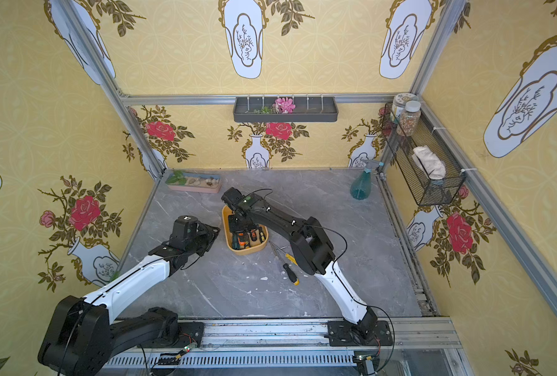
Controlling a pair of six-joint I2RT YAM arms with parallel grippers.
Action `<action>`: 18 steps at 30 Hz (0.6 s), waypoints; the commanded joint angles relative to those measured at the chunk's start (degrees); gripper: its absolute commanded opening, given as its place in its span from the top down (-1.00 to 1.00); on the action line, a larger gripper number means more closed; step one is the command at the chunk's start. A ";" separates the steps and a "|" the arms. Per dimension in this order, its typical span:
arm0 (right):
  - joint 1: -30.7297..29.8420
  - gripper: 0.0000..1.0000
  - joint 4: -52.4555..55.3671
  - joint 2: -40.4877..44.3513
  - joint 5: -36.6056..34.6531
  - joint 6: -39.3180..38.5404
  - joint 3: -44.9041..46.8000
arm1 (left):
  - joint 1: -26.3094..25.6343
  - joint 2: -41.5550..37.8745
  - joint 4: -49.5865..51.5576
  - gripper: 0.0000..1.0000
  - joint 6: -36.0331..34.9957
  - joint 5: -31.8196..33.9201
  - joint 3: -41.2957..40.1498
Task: Put the screwdriver on the desktop into the storage box
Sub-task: Place the screwdriver in the storage box.
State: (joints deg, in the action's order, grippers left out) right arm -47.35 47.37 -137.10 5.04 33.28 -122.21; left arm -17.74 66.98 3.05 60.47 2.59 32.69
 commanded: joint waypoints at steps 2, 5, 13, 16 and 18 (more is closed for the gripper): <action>0.07 0.58 -1.89 -1.70 1.11 1.57 -0.75 | 0.05 0.16 -0.32 0.17 -0.33 -1.01 -0.27; 0.06 0.20 -2.11 -1.92 1.28 1.89 -0.74 | 0.22 0.34 -0.22 0.17 -0.56 -1.18 -0.08; 0.72 -0.05 -1.23 4.92 -1.04 1.72 0.75 | 0.32 0.75 -0.08 0.16 -0.97 -1.36 0.86; 1.11 -0.05 -0.94 10.48 -2.35 0.55 5.65 | 0.39 0.87 -0.55 0.16 -1.07 -1.40 0.77; 1.29 -0.04 0.00 14.99 -3.70 -0.76 10.99 | 0.42 1.22 -1.11 0.16 -1.10 -1.64 0.74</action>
State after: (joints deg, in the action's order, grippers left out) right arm -46.33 45.93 -125.75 4.12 34.24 -115.24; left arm -17.39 67.79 3.01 60.20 1.54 33.41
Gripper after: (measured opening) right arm 0.523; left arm 0.420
